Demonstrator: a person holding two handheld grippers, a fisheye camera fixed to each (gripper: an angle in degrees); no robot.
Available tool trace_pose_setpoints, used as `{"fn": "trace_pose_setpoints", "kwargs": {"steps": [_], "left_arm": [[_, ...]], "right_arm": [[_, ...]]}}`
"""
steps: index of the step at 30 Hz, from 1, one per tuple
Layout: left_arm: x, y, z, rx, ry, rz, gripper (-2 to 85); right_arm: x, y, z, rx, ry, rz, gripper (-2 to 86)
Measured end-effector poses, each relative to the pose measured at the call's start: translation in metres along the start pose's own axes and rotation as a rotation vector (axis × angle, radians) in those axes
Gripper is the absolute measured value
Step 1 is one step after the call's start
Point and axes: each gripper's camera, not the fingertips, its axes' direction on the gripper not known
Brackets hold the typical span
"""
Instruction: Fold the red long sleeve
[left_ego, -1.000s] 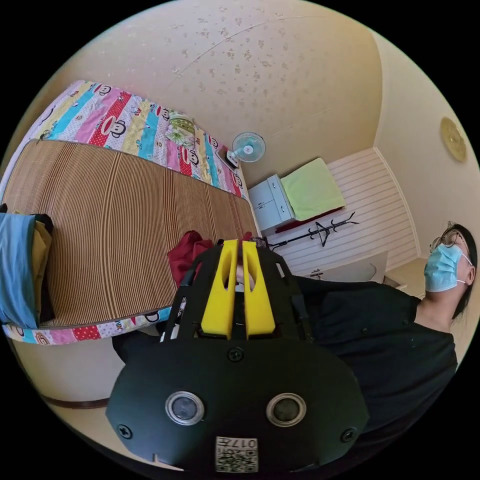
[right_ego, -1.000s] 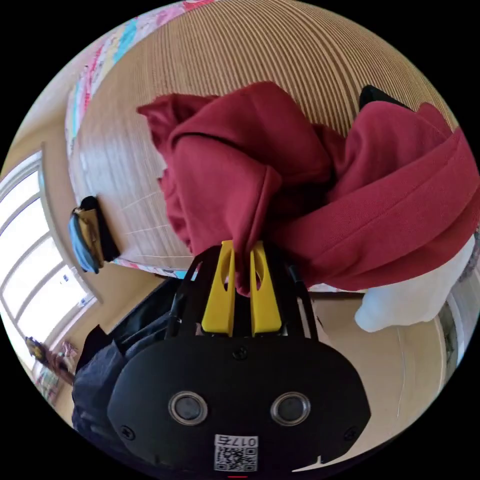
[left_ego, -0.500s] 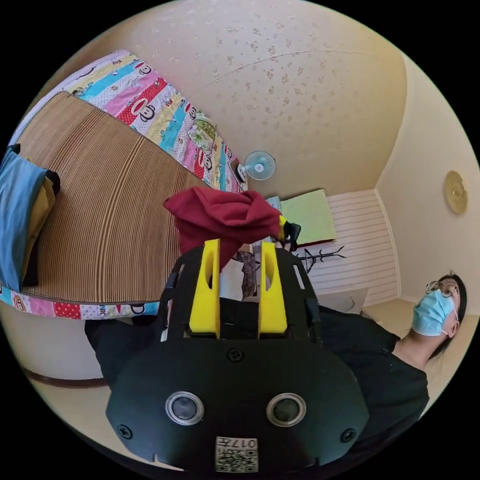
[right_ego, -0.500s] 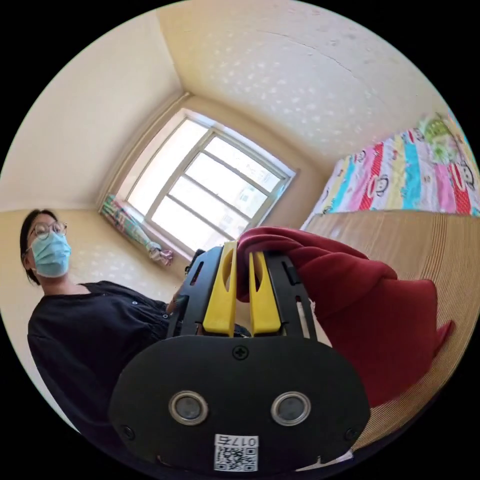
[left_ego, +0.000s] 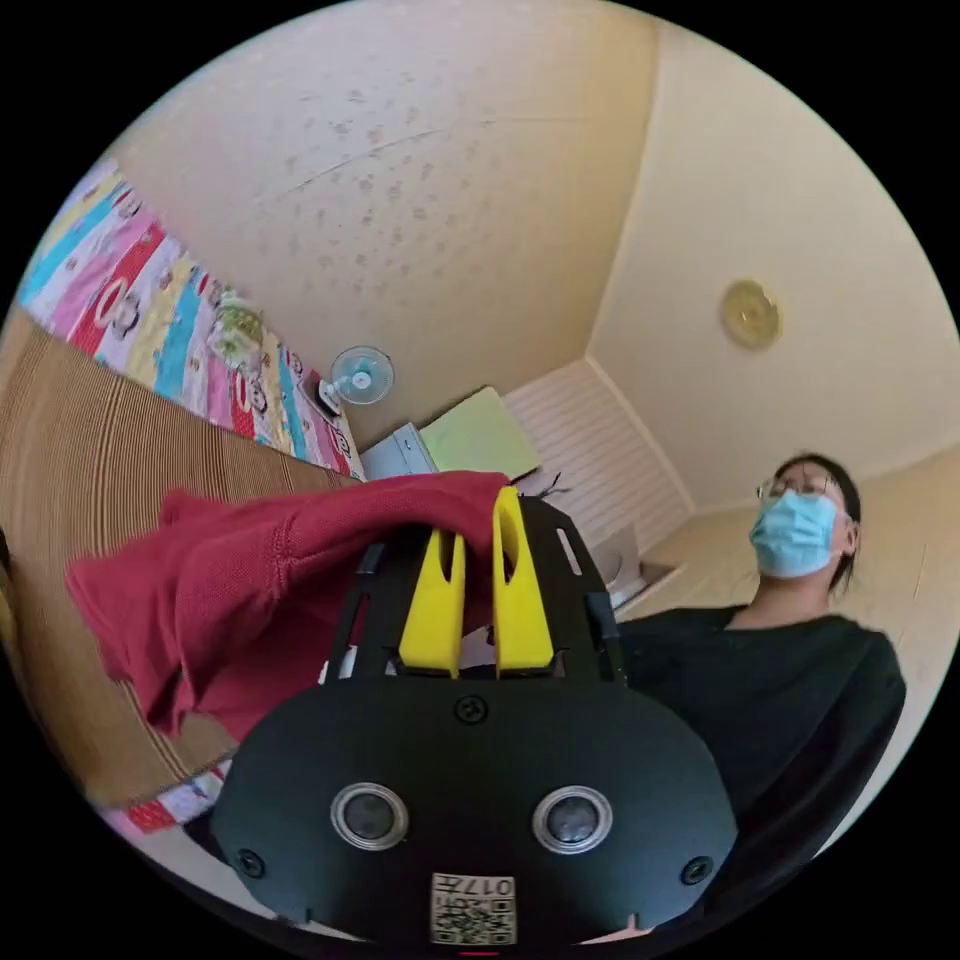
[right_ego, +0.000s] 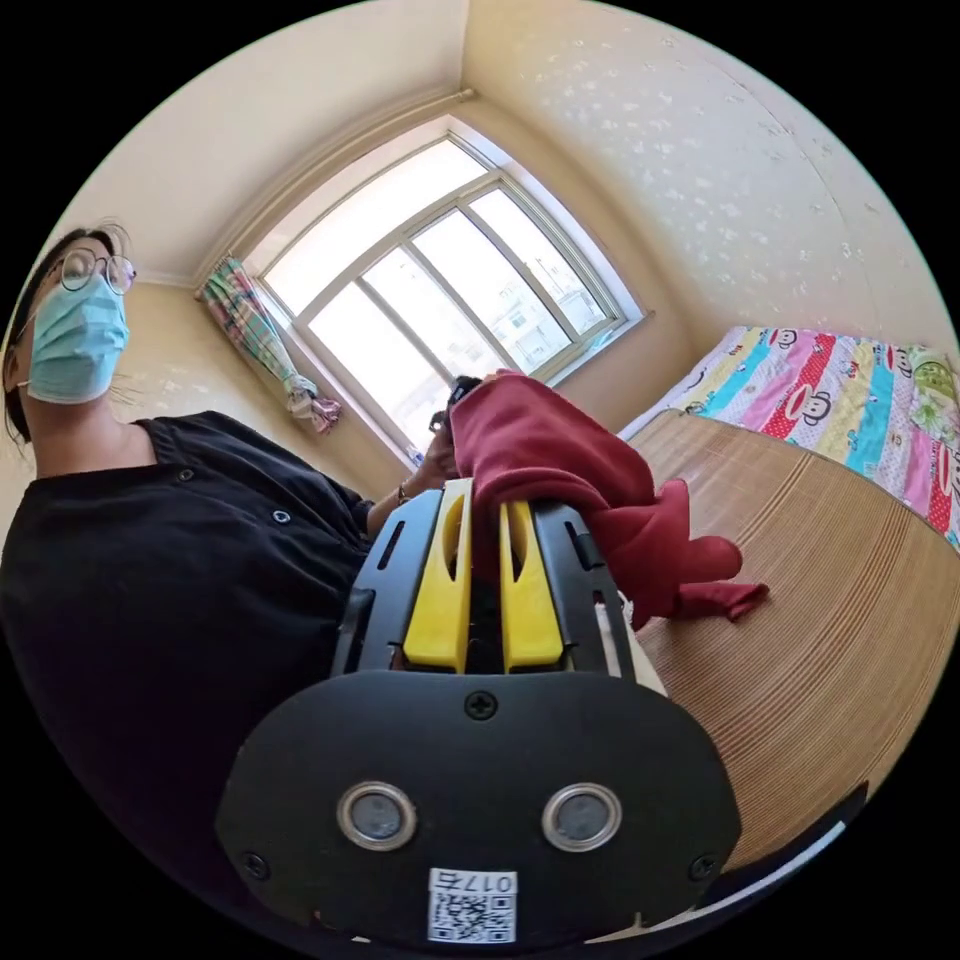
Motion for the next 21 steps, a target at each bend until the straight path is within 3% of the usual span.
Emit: {"fn": "trace_pose_setpoints", "kwargs": {"steps": [2, 8, 11, 13, 16, 18, 21], "left_arm": [[0.027, -0.013, -0.008, -0.097, 0.001, 0.148, 3.8], [0.084, -0.029, -0.046, -0.115, 0.412, 0.515, 3.4], [0.101, -0.035, -0.073, 0.026, 0.89, 0.745, 3.4], [0.1, -0.041, -0.081, 0.17, 1.341, 0.89, 3.4], [0.104, -0.049, -0.061, 0.297, 1.769, 0.925, 3.4], [0.121, -0.048, -0.039, 0.285, 1.88, 0.906, 3.4], [0.163, -0.038, 0.007, 0.145, 1.902, 0.827, 3.4]], "right_arm": [[-0.007, 0.009, -0.001, -0.052, 0.047, 0.02, 1.0], [-0.025, 0.026, -0.031, 0.008, 0.009, 0.054, 1.5], [-0.036, 0.03, -0.041, 0.029, 0.07, 0.092, 2.5], [-0.042, 0.032, -0.045, 0.048, 0.078, 0.106, 3.8], [-0.05, 0.032, -0.047, 0.085, 0.028, 0.094, 6.4], [-0.057, 0.03, -0.047, 0.099, 0.039, 0.088, 7.5], [-0.07, 0.027, -0.046, 0.131, 0.098, 0.069, 10.6]]}}
